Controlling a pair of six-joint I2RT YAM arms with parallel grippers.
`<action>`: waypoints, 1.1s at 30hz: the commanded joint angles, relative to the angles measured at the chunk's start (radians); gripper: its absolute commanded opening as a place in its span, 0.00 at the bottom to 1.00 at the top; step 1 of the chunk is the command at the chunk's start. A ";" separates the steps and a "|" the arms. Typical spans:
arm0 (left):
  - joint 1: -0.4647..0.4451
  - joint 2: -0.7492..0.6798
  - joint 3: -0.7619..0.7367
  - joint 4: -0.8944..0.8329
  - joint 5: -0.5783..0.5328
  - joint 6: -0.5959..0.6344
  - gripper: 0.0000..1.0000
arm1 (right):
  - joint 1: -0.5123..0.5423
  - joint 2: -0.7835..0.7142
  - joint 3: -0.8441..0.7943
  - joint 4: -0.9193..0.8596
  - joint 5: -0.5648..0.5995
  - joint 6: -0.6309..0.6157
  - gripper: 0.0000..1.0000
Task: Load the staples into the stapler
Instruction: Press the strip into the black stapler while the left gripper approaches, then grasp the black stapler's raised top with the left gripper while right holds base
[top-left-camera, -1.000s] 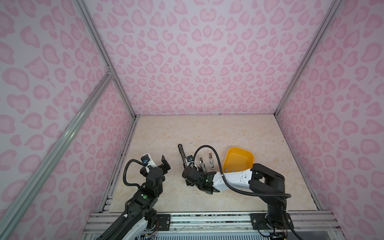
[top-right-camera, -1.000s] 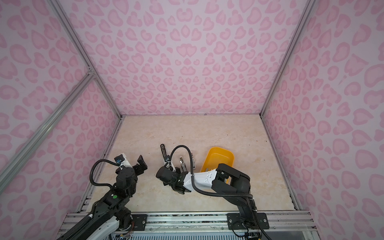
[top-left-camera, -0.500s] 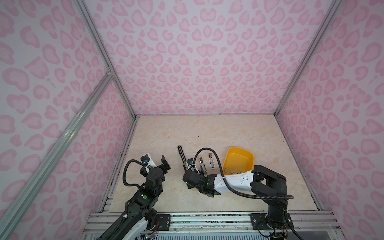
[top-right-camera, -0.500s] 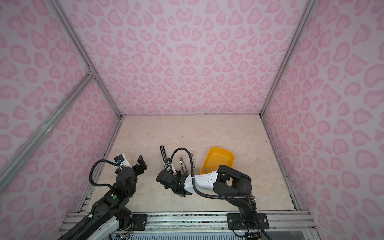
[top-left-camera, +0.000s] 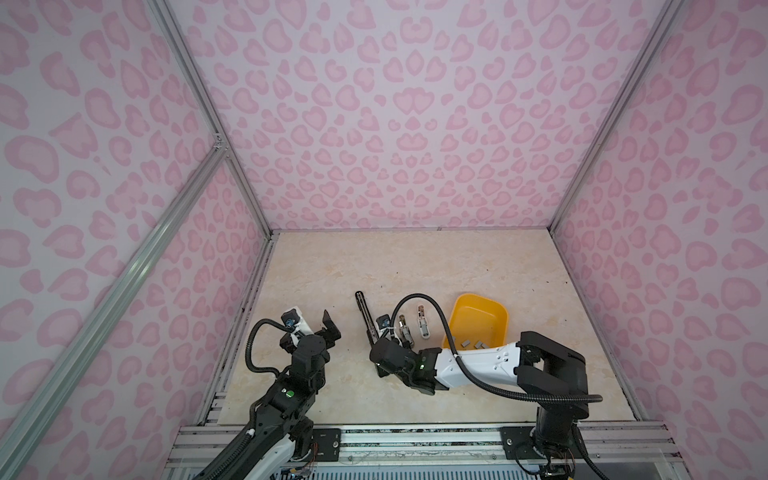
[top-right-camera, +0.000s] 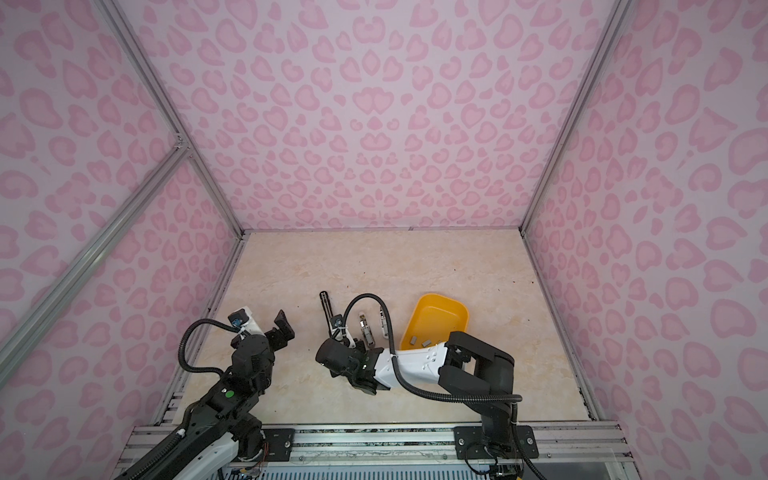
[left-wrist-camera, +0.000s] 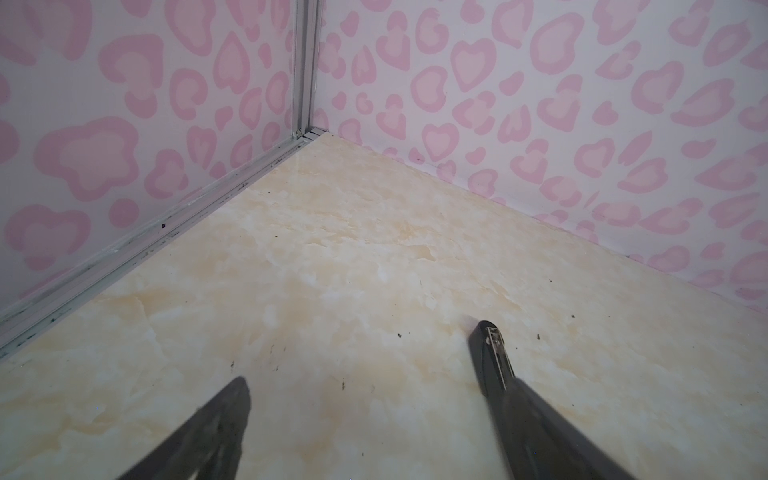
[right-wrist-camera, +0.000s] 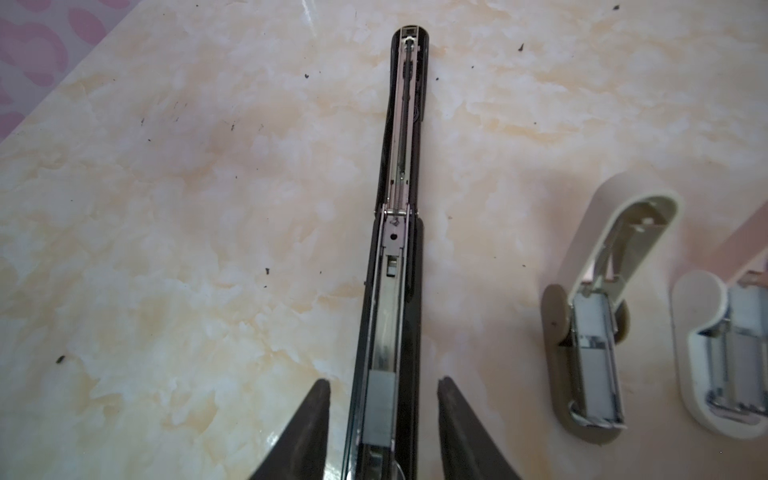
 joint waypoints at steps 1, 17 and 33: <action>0.000 0.015 0.037 -0.030 0.029 -0.013 0.96 | 0.028 -0.013 -0.043 0.072 0.016 -0.071 0.53; 0.000 0.240 0.172 -0.048 0.306 -0.037 0.98 | 0.040 0.039 -0.100 0.172 0.045 -0.103 0.30; 0.074 0.425 0.185 0.027 0.457 -0.151 0.99 | -0.015 0.069 -0.101 0.221 -0.025 -0.045 0.09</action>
